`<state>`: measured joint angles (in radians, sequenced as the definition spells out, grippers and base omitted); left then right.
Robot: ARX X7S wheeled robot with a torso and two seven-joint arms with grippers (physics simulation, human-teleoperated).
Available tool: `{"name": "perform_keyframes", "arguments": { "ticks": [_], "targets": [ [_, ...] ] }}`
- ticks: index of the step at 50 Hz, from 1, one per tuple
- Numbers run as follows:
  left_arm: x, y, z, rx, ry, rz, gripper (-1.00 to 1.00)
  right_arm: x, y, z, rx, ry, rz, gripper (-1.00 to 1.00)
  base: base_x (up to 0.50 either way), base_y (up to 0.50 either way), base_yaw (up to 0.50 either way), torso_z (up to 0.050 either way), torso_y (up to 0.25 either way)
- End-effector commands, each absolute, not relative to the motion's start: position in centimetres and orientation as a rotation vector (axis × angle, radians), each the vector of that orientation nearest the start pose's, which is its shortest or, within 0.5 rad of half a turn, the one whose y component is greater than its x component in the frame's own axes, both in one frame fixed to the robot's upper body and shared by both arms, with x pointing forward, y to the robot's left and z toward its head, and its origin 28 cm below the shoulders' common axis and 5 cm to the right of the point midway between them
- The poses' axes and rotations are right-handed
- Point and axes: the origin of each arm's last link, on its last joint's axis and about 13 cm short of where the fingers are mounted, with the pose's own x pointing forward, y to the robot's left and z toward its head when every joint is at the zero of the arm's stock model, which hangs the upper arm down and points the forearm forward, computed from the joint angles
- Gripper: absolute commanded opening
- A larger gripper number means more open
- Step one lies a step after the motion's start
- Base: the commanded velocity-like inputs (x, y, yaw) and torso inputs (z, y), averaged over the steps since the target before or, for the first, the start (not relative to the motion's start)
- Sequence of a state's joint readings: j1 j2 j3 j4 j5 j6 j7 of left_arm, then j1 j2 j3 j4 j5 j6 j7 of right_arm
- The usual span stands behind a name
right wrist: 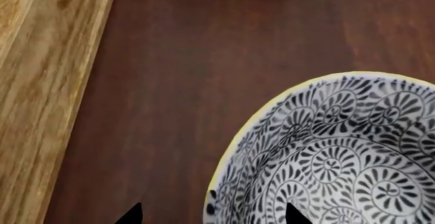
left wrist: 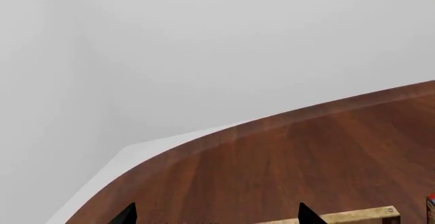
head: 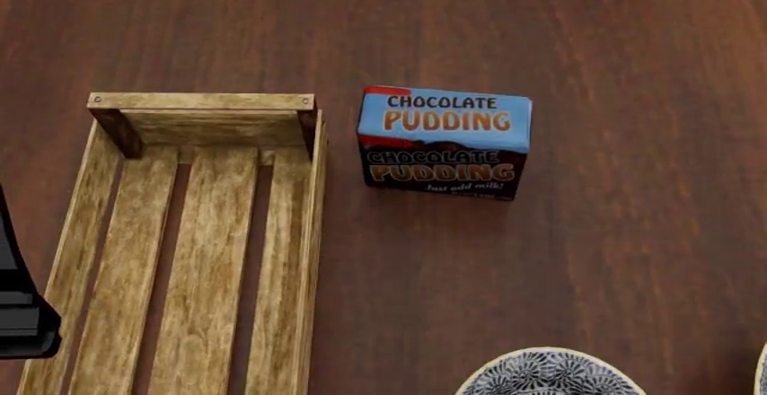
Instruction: Stack the left bowl on the right bowl and place them in the tray.
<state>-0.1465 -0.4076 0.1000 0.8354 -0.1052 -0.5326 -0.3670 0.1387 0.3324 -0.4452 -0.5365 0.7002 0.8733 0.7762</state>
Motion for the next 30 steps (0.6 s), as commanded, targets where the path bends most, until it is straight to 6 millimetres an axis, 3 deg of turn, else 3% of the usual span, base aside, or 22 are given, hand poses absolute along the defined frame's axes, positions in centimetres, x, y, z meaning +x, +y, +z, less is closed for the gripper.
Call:
{"name": "perform_keyframes", "arguments": {
  "ticks": [1, 8, 9, 22, 30],
  "targets": [
    [19.3, 23.7, 17.5, 0.245, -0.456, 0.157, 1.0, 17.3, -5.3, 7.3, -0.067, 0.456, 0.035, 1.0, 0.0, 0.0, 0.0, 0.0, 0.0],
    [19.3, 23.7, 17.4, 0.247, -0.456, 0.157, 1.0, 17.4, -5.3, 6.9, -0.07, 0.465, 0.036, 1.0, 0.0, 0.0, 0.0, 0.0, 0.0],
    [19.3, 23.7, 17.4, 0.247, -0.456, 0.157, 1.0, 17.4, -5.4, 6.9, -0.072, 0.466, 0.035, -1.0, 0.0, 0.0, 0.0, 0.0, 0.0],
    [19.3, 23.7, 17.5, 0.247, -0.457, 0.157, 1.0, 17.1, -5.5, 7.9, -0.088, 0.419, 0.02, -1.0, 0.0, 0.0, 0.0, 0.0, 0.0],
    [19.3, 23.7, 17.5, 0.246, -0.458, 0.155, 1.0, 16.1, -5.4, 10.4, -0.137, 0.341, 0.021, -1.0, 0.0, 0.0, 0.0, 0.0, 0.0]
  ]
}}
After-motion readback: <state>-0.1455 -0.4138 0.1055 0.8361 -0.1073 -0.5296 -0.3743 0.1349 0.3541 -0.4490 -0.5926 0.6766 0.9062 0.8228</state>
